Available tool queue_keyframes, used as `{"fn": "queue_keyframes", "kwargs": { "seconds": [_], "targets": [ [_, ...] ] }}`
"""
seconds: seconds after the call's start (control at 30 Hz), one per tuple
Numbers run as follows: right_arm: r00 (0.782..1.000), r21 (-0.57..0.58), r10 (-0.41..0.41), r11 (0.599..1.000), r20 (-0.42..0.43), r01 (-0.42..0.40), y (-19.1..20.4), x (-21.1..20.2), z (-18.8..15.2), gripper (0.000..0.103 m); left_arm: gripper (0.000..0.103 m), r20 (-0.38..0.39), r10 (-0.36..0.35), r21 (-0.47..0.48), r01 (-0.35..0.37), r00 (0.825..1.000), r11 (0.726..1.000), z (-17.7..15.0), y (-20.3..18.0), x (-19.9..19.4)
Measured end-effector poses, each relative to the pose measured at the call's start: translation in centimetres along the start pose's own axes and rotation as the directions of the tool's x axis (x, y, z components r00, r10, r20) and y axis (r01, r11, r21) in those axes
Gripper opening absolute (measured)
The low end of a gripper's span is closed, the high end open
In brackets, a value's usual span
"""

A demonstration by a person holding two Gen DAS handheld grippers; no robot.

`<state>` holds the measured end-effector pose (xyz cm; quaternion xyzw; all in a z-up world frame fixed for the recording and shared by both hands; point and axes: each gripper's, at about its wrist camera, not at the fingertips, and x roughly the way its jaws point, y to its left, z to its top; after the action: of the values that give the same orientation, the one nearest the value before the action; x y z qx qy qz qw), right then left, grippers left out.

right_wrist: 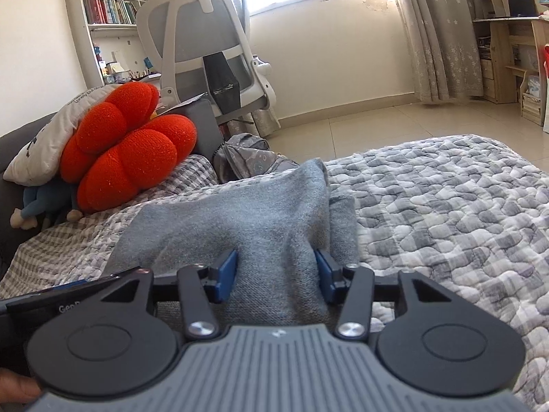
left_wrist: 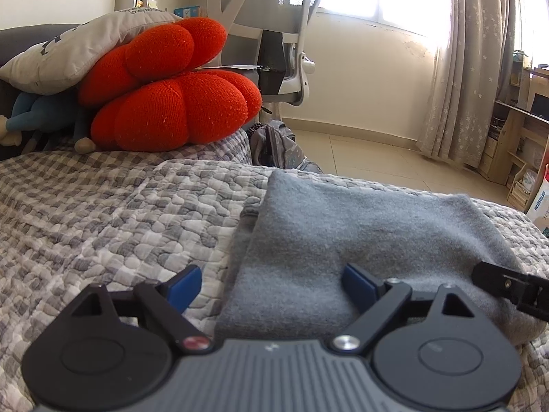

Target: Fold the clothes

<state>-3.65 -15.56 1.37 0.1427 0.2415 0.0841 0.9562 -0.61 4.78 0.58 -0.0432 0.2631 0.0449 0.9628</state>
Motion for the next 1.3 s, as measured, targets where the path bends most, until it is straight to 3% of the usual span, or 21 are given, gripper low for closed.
{"fn": "queue_keyframes", "kwargs": {
  "seconds": [0.1,0.2,0.27,0.37,0.43,0.53,0.83,0.97,1.03,1.07,1.13,1.23,1.3],
  "targets": [
    [0.999,0.049,0.036,0.998,-0.012,-0.035,-1.5,-0.5,-0.1,0.065,0.093,0.017,0.013,0.006,-0.013,1.0,1.0,-0.3,1.2,-1.0],
    [0.996,0.087,0.083,0.993,-0.026,-0.081,-2.6,-0.8,-0.1,0.066,0.094,0.008,0.015,-0.046,-0.015,1.0,0.999,-0.6,3.3,-1.7],
    [0.995,0.108,0.098,0.99,-0.025,-0.095,-2.9,-1.0,0.0,0.066,0.095,-0.026,-0.024,-0.111,0.021,0.999,0.994,-0.7,4.5,-1.2],
    [0.994,0.138,0.109,0.984,0.024,-0.111,-3.5,-1.8,-0.3,0.067,0.095,-0.024,-0.029,-0.125,0.026,0.999,0.992,-0.8,4.7,-1.3],
    [0.989,0.207,0.123,0.969,0.078,-0.137,-4.7,-2.5,-0.5,0.07,0.095,-0.004,-0.02,-0.11,0.019,1.0,0.994,-0.9,4.3,-1.6],
    [0.984,0.34,0.159,0.924,0.08,-0.177,-6.8,-2.2,-0.6,0.07,0.095,-0.007,-0.027,-0.133,0.025,1.0,0.991,-0.9,4.7,-1.5],
    [0.978,0.338,0.199,0.917,0.068,-0.211,-6.7,-2.3,-0.4,0.075,0.097,-0.015,-0.067,-0.171,0.063,0.998,0.983,-1.0,5.3,-1.4],
    [0.985,0.304,0.167,0.937,0.053,-0.175,-6.0,-1.8,-0.2,0.075,0.096,0.065,0.055,-0.078,-0.05,0.996,0.996,-0.7,3.3,-3.2],
    [0.986,0.294,0.161,0.941,0.049,-0.168,-5.9,-1.6,-0.2,0.075,0.096,0.131,0.024,-0.026,-0.021,0.991,0.999,-0.6,1.6,-4.7],
    [0.985,0.299,0.163,0.939,0.05,-0.17,-6.0,-1.6,-0.2,0.075,0.096,0.151,-0.03,-0.01,0.032,0.988,0.999,-0.6,0.6,-5.5],
    [0.986,0.299,0.162,0.939,0.049,-0.17,-6.1,-1.5,-0.3,0.075,0.097,0.139,-0.113,0.03,0.11,0.984,0.993,-0.9,-1.1,-5.8],
    [0.987,0.29,0.156,0.943,0.046,-0.162,-6.0,-1.6,-0.3,0.075,0.097,0.081,-0.055,0.146,0.043,0.995,0.988,-1.8,-3.7,-4.1],
    [0.987,0.287,0.153,0.944,0.046,-0.16,-5.9,-1.6,-0.3,0.075,0.098,-0.016,-0.047,0.146,0.049,0.999,0.988,-1.6,-3.8,-2.6]
  ]
}}
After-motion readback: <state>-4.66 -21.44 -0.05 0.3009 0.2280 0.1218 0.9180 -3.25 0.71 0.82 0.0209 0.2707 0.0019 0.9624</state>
